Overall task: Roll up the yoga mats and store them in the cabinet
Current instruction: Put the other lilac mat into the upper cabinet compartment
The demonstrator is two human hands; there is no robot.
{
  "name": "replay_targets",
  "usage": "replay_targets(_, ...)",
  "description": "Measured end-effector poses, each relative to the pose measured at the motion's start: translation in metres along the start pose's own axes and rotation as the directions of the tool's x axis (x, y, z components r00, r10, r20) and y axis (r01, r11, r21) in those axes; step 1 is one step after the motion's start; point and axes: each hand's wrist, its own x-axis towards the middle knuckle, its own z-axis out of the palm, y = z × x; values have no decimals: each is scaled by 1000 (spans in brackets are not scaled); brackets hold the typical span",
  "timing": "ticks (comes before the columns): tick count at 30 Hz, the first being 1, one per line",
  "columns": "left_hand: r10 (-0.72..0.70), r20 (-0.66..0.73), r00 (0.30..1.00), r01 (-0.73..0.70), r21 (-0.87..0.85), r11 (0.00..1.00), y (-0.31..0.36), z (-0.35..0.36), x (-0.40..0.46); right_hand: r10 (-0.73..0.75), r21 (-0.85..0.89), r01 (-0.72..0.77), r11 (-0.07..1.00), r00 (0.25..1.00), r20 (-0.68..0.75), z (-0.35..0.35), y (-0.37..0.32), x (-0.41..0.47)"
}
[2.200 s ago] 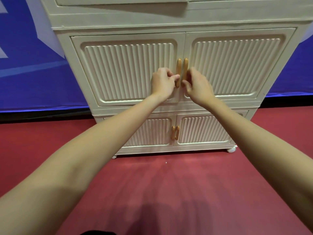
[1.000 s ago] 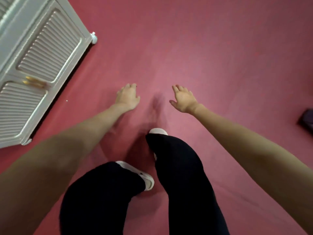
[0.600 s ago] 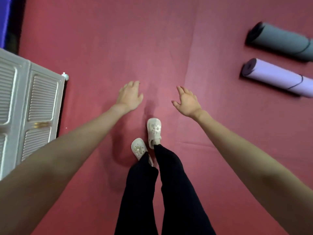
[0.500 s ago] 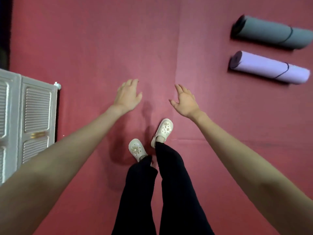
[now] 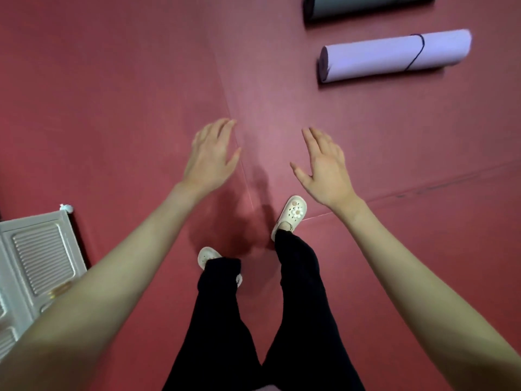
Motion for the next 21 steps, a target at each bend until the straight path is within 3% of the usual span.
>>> replay_targets(7,35,73,997,-38,38,999,65,16,111,75,-45,-72,996,994,74,-45,107,60)
replay_targets(15,-8,94,996,5,35,999,58,24,263,74,-98,-62,993,990,123,-70,163,196)
replay_targets(21,64,150,987,-73,55,996,51,63,390,114,-129,-95,987,982,152,-64,219,319)
